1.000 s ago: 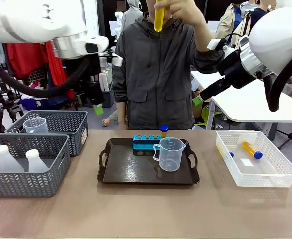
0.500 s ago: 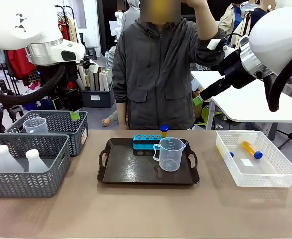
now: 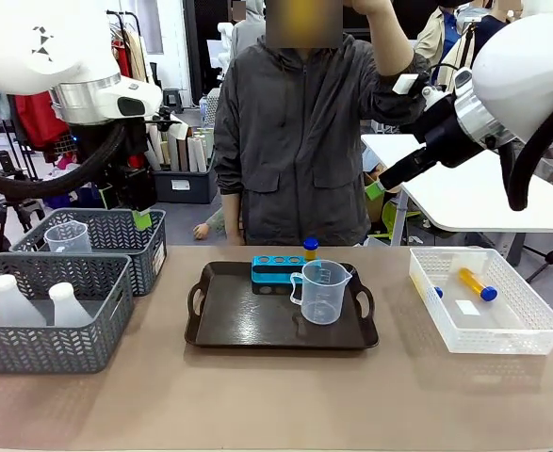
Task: Prepare the laboratory tools.
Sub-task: Pick up one Small flask and place it on the Handle tray.
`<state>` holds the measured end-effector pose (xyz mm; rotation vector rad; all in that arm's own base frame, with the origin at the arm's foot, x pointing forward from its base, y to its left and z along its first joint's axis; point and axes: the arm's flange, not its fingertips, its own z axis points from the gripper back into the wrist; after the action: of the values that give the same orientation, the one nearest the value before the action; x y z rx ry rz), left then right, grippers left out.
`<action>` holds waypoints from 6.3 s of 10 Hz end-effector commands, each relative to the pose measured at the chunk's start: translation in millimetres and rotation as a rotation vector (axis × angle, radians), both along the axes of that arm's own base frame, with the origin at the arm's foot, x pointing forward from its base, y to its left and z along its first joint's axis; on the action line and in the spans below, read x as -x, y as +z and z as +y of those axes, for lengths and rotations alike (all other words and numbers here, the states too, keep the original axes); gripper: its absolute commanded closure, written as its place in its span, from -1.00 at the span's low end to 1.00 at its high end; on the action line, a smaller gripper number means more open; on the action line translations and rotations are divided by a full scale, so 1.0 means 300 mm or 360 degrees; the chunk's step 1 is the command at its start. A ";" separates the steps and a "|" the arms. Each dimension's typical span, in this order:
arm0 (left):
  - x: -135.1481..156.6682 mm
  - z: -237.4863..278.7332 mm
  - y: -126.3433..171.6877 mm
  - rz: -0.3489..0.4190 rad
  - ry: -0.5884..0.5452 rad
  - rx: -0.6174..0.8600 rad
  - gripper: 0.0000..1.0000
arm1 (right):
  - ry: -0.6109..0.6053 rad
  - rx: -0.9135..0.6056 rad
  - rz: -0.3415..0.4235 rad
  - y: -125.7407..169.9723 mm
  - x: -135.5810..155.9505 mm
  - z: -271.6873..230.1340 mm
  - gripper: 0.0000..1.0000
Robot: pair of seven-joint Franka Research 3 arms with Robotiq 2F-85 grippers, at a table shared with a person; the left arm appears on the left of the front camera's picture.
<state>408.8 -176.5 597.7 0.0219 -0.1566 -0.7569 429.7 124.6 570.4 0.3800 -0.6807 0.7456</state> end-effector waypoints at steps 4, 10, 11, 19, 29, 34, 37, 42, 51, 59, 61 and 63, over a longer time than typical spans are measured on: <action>-0.052 0.148 0.089 -0.0119 0.0392 0.0043 -1.00 | 0.0017 -0.0036 -0.0007 0.000 -0.002 -0.003 -1.00; -0.075 0.560 -0.111 -0.0209 0.0999 0.0078 -1.00 | 0.0017 -0.0036 -0.0007 0.000 -0.002 -0.003 -1.00; -0.092 0.621 -0.164 -0.0232 0.1055 0.0074 -1.00 | 0.0017 -0.0036 -0.0007 0.000 -0.002 -0.003 -1.00; -0.149 0.918 -0.527 0.0110 0.1284 0.0235 -1.00 | 0.0017 -0.0036 -0.0007 0.000 -0.002 -0.003 -1.00; -0.165 0.921 -0.577 0.0158 0.1372 0.0052 0.13 | 0.0017 -0.0036 -0.0007 0.000 -0.002 -0.003 -1.00; -0.167 0.922 -0.574 0.0141 0.1369 0.0056 1.00 | 0.0017 -0.0036 -0.0007 0.000 -0.002 -0.003 -1.00; -0.163 0.901 -0.522 0.0097 0.1347 0.0018 1.00 | 0.0017 -0.0036 -0.0007 0.000 -0.002 -0.003 -1.00; -0.076 0.800 -0.177 0.0013 0.1341 -0.0157 1.00 | 0.0017 -0.0036 -0.0007 0.000 -0.002 -0.003 -1.00; 0.044 0.729 0.057 -0.0081 0.1286 -0.0108 1.00 | 0.0017 -0.0036 -0.0007 0.000 -0.002 -0.003 -1.00; 0.112 0.476 0.454 -0.0476 0.0854 -0.0196 1.00 | 0.0017 -0.0036 -0.0007 0.000 -0.002 -0.003 -1.00; 0.156 0.425 0.632 -0.0632 0.0703 -0.0235 1.00 | 0.0017 -0.0036 -0.0007 0.000 -0.002 -0.003 -1.00; 0.181 0.327 0.765 -0.0761 0.0483 -0.0231 1.00 | 0.0017 -0.0036 -0.0007 0.000 -0.002 -0.003 -1.00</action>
<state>348.6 -69.7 815.0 0.3393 -0.5193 -0.3835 429.7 124.5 570.4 0.3795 -0.6801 0.7455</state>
